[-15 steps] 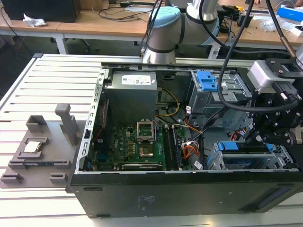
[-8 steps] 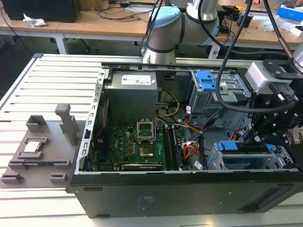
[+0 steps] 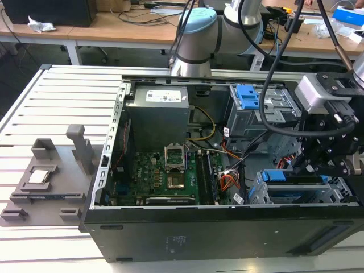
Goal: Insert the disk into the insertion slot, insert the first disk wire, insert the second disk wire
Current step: 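Insert the second disk wire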
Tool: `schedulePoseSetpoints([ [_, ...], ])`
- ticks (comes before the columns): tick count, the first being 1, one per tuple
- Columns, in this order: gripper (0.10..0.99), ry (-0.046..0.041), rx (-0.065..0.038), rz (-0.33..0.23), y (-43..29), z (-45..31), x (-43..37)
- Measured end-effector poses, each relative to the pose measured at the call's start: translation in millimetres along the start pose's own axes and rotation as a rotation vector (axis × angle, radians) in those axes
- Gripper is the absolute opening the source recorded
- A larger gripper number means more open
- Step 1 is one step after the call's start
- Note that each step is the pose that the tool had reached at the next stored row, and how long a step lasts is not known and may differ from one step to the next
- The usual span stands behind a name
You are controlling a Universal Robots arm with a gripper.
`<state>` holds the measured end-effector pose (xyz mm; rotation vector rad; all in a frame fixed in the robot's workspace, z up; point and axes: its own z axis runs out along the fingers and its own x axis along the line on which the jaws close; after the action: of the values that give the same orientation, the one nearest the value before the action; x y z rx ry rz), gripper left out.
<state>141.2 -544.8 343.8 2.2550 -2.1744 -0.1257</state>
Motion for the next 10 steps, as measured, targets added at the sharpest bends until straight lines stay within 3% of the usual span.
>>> schedulePoseSetpoints([
  [6,0.212,0.0012,0.0,0.0,0.2,-4.0,-0.6],
  [8,0.106,0.0008,0.0,0.0,1.3,-3.8,-0.8],
  [10,0.106,0.0011,0.001,0.0,3.7,-3.8,-0.9],
])
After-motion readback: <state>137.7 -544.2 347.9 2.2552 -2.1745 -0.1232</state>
